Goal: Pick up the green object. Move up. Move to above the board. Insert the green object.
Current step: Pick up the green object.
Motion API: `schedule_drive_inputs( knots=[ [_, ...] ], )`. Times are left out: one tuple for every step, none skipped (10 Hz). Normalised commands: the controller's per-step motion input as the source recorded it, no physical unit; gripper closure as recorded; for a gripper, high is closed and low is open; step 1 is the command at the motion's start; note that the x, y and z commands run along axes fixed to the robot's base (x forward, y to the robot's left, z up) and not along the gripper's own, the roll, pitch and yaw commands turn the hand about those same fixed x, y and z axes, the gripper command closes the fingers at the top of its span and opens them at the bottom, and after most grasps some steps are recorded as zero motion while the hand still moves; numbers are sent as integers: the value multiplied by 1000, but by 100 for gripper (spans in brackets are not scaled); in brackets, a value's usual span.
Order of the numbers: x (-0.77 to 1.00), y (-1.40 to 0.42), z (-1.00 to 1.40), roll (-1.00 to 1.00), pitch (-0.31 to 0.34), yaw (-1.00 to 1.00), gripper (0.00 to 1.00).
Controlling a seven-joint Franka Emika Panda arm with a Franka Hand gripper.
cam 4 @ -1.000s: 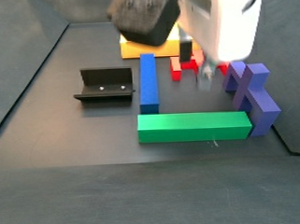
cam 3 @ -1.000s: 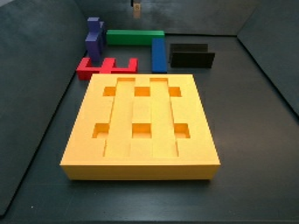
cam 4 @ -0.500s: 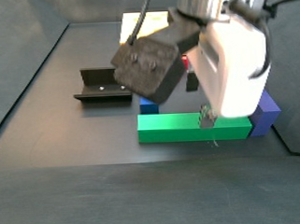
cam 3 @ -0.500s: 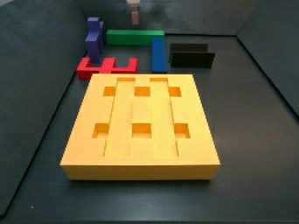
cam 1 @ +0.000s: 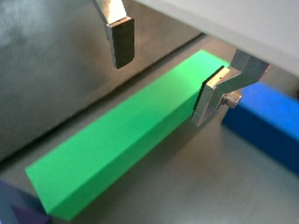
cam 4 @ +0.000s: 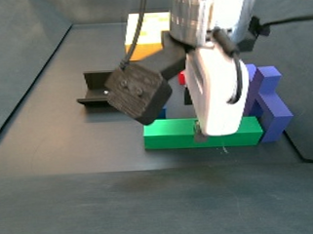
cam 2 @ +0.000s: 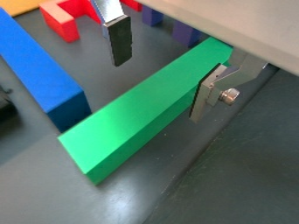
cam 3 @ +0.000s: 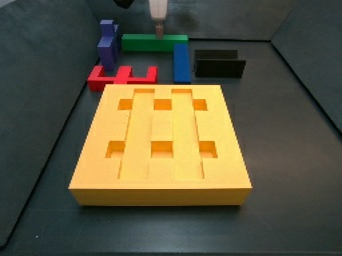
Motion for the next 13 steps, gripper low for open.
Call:
schedule_drive_inputs(
  knots=[
    [-366, -17, -246, -81, -154, 217, 0],
    [-166, 0, -117, -109, -129, 163, 0],
    [-3, 0, -91, -34, -51, 60, 0],
    [-9, 0, -229, 0, -90, 0, 0],
    [-20, 0, -317, 0, -114, 0, 0],
    [-100, 29, -331, 0, -129, -17, 0],
    [0, 17, -123, 0, -27, -3, 0],
    [0, 0, 0, 0, 0, 0, 0],
    [0, 0, 0, 0, 0, 0, 100],
    [0, 0, 0, 0, 0, 0, 100],
    [0, 0, 0, 0, 0, 0, 100],
    [0, 0, 0, 0, 0, 0, 100],
    [0, 0, 0, 0, 0, 0, 100]
  ],
)
